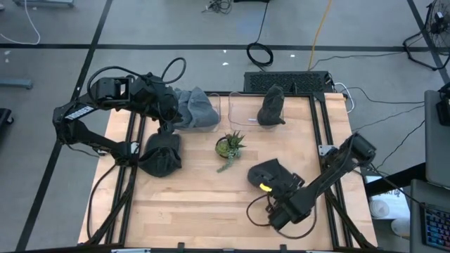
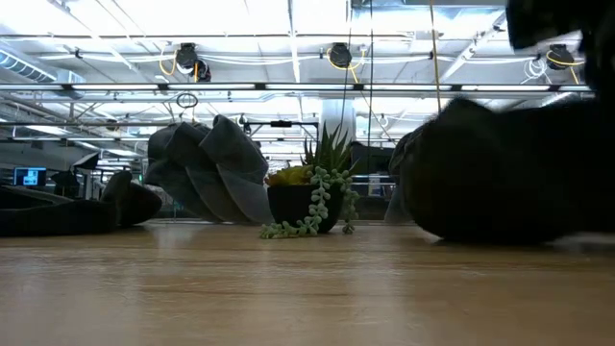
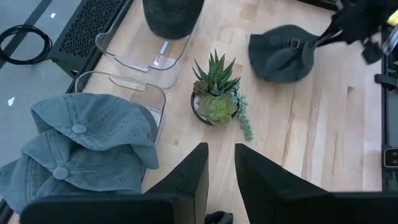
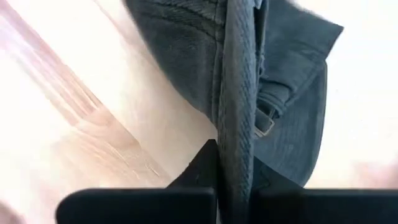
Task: Pick & Place hat
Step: Put the right black cap into the right transparent bin
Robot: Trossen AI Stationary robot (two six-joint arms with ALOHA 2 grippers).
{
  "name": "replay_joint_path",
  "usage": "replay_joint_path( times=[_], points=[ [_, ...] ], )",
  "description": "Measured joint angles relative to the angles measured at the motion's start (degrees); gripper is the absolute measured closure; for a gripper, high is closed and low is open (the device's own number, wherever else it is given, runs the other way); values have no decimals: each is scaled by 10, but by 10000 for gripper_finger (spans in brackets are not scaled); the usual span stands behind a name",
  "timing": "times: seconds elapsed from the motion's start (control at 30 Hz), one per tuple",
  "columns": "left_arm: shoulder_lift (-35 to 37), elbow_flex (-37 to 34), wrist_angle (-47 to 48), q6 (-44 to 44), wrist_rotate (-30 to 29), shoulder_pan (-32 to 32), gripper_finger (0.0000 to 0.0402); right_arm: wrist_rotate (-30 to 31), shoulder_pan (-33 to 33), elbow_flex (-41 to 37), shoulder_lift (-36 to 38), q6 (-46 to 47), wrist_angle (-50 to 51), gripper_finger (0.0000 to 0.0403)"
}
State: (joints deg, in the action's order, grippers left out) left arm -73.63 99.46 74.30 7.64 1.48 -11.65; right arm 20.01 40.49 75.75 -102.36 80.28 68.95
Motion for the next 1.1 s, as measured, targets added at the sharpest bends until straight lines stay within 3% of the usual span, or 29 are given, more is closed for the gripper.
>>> replay_joint_path(
  times=[0.37, 0.63, 0.97, 1.1],
  points=[
    [0, 0, 0, -16, 0, 0, 316, 86, -35, 0, 164, -74, 37, 402],
    [0, 0, 0, -15, 0, 0, 316, 207, -100, 0, 226, -167, 11, 402],
    [0, 0, -11, 3, -1, 0, 316, 323, -202, 0, 269, -438, -167, 403],
    [0, 0, -20, 16, -1, 0, 316, 326, -245, 0, 282, -581, -287, 403]
  ],
)
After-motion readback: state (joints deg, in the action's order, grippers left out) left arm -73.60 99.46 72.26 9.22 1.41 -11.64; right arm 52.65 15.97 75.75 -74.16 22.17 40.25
